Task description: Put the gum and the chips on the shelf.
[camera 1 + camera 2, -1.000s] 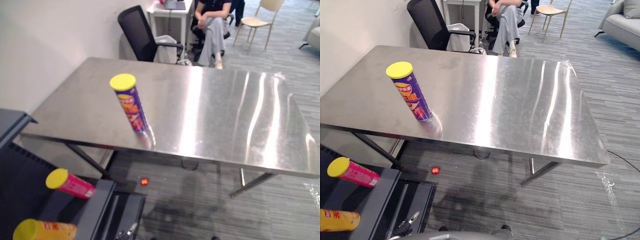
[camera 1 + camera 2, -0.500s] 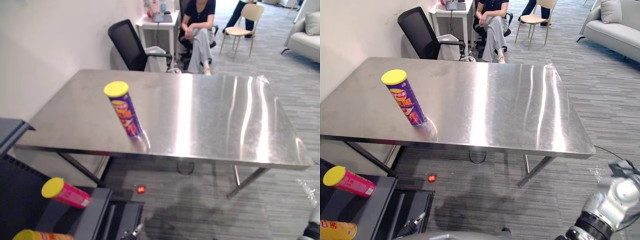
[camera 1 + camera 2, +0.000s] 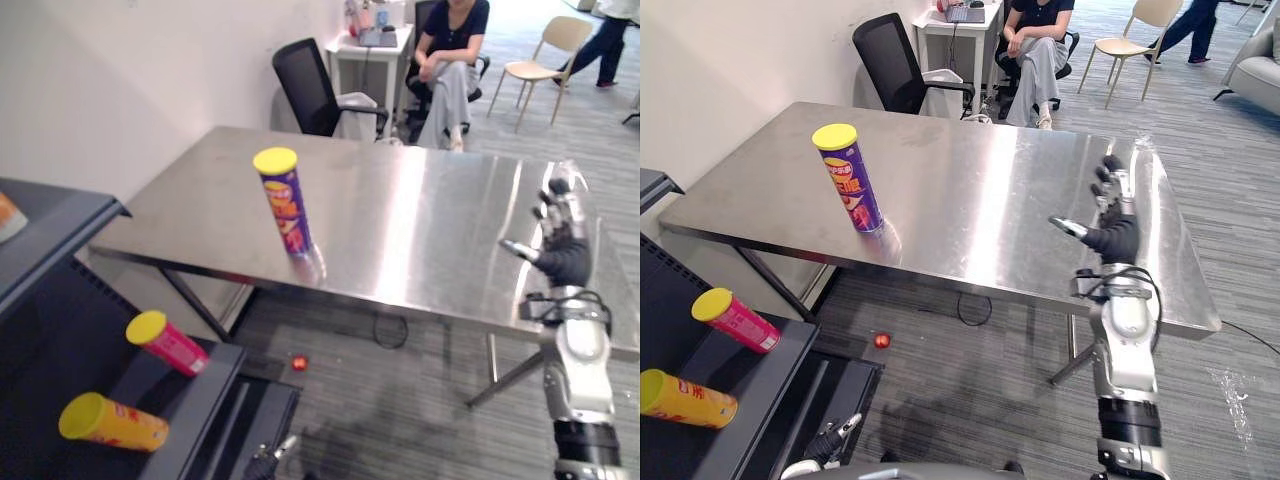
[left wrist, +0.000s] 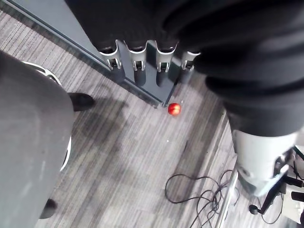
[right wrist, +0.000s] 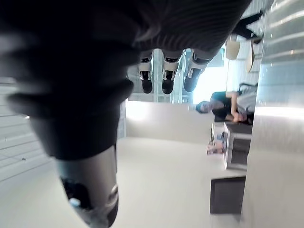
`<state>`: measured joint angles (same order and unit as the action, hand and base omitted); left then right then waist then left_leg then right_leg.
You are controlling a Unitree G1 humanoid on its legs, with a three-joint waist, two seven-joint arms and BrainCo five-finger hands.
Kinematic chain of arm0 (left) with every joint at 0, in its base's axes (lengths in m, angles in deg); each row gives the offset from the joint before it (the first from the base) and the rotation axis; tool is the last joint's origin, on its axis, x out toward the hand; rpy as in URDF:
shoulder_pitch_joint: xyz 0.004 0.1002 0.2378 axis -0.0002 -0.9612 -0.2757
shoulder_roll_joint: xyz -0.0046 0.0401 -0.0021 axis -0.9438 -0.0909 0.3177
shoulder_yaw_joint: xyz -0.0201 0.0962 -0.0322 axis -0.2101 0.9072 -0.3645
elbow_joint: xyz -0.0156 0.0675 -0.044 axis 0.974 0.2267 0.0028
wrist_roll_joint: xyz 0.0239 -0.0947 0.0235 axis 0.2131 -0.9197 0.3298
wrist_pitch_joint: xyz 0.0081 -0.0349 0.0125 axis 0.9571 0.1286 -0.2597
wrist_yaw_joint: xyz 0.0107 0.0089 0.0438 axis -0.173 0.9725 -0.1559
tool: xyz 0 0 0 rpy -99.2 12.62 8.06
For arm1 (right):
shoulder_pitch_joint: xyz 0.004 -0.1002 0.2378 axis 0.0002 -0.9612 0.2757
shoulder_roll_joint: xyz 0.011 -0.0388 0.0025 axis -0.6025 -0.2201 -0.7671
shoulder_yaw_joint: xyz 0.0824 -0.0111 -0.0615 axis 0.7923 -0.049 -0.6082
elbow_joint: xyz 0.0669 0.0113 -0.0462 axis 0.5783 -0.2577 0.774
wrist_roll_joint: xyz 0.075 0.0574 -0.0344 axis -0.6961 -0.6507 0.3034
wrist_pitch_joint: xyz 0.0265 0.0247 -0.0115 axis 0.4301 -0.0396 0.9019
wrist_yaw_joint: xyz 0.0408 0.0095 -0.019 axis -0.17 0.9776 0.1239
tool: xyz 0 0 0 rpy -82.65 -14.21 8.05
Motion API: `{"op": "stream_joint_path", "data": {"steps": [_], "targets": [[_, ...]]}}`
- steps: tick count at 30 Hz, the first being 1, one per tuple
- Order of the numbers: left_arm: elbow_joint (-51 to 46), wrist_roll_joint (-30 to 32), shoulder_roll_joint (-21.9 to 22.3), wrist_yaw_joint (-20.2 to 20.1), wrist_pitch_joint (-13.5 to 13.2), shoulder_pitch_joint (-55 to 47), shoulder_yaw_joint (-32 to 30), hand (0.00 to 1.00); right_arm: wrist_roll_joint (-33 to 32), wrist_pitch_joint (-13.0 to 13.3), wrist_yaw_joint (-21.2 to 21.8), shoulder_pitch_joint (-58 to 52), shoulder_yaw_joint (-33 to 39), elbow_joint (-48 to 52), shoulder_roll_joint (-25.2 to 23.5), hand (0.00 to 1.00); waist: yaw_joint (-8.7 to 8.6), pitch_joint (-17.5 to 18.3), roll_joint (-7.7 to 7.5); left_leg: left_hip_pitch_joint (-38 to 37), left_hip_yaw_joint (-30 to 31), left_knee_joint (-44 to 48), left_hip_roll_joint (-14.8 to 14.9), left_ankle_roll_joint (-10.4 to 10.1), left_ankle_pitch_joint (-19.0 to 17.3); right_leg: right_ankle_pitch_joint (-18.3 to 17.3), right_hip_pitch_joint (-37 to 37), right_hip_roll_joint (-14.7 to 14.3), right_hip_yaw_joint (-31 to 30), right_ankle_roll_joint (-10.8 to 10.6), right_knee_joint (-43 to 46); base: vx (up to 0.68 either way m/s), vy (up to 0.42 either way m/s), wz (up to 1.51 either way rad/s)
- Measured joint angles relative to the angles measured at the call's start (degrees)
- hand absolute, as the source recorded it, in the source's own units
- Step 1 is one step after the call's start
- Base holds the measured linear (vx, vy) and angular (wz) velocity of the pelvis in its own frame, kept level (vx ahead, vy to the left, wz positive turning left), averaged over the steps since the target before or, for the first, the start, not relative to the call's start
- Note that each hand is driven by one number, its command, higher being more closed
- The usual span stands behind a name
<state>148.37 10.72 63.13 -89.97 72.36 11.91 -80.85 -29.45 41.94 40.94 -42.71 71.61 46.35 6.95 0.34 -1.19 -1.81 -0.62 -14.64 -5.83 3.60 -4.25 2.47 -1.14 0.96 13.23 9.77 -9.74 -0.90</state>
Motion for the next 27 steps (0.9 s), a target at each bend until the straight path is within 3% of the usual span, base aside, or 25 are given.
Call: {"op": "stream_joint_path", "data": {"steps": [12, 14, 27], "targets": [[-0.8, -0.1, -0.6, 0.5, 0.0, 1.1, 0.3, 0.0, -1.0, -2.1, 2.3, 14.1, -17.3, -11.1, -0.4, 0.0, 2.27, -1.1, -1.08, 0.8, 3.0, 0.0, -0.1, 0.2, 0.5, 0.0, 1.4, -0.1, 2.6, 0.0, -0.6, -0.01, -0.006, 0.11], [-1.3, -0.1, -0.5, 1.2, 0.1, 1.1, 0.3, 0.0, -1.0, -2.8, 2.2, 16.4, -18.4, -13.4, -0.5, 0.0, 3.0, -1.1, -1.07, 0.9, 3.1, 0.0, -0.2, 0.2, 0.5, 0.0, 1.6, -0.1, 2.7, 0.0, -0.8, 0.04, -0.013, 0.04], [-2.4, -1.2, -0.3, 2.2, 0.0, 1.7, -0.2, 0.0, -0.9, -4.6, -0.6, 26.1, -19.3, -23.1, -1.4, 0.0, 3.67, -4.2, -0.9, 0.5, 5.1, -0.1, -0.2, 0.1, 0.7, -0.1, 3.4, -0.3, 4.9, 0.2, -1.1, 0.0, -0.01, 0.07]]}}
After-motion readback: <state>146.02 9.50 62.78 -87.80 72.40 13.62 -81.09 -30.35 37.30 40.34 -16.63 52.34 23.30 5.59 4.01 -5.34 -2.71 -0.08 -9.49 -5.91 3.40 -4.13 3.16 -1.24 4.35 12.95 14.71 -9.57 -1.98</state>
